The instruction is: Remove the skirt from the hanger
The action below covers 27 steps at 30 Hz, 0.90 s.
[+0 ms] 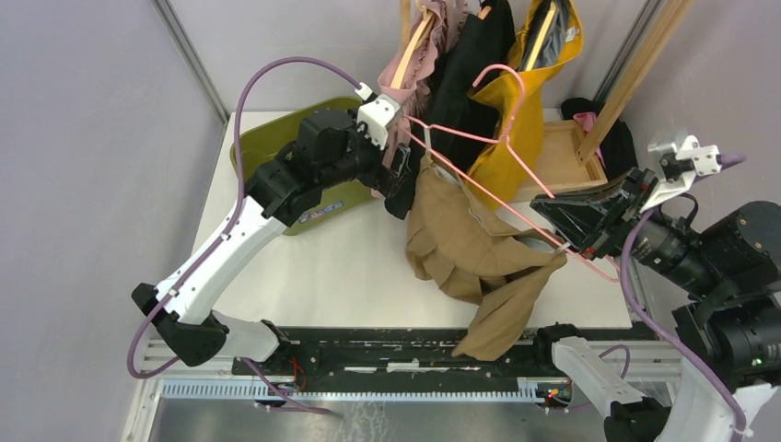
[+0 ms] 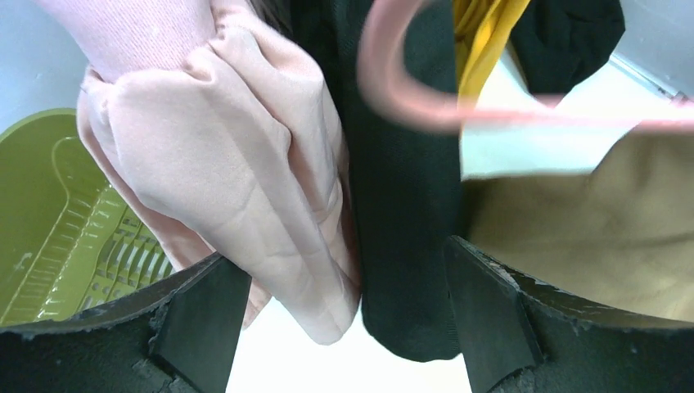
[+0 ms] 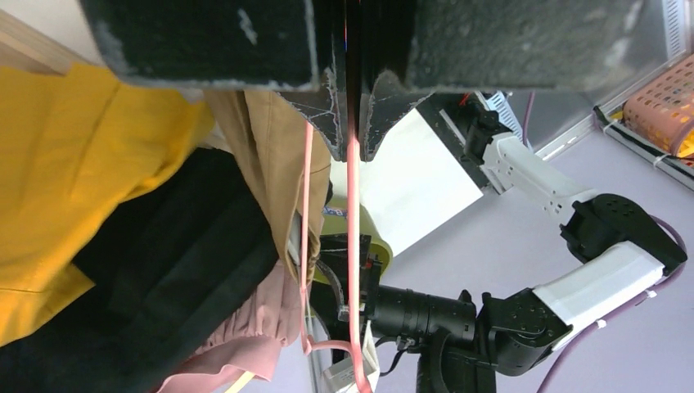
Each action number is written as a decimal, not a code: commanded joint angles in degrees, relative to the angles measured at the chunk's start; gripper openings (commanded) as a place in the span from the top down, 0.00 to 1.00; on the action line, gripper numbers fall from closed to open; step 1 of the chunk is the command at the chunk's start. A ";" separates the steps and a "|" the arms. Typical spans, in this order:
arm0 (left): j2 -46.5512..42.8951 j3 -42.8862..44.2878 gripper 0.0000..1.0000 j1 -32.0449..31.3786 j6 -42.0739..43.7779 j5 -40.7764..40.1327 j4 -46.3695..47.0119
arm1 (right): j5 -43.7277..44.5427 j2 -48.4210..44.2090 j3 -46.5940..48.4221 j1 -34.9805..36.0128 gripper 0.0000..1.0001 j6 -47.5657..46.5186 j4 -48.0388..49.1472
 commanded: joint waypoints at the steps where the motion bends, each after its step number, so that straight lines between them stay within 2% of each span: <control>1: -2.04 3.08 0.09 -0.39 -3.36 1.21 3.90 | -3.51 1.60 -3.64 0.34 0.99 2.63 15.13; 15: -0.98 8.63 0.08 -0.38 -6.68 5.79 4.81 | -4.57 7.87 -9.35 0.44 0.99 4.24 27.88; 20: -0.64 8.61 0.07 -0.40 -5.42 3.27 5.89 | -6.26 11.51 -7.34 1.92 0.99 4.37 29.66; 27: 1.21 4.54 0.07 -0.42 -5.37 -4.57 10.40 | -7.31 13.89 -5.67 4.12 0.99 4.06 29.17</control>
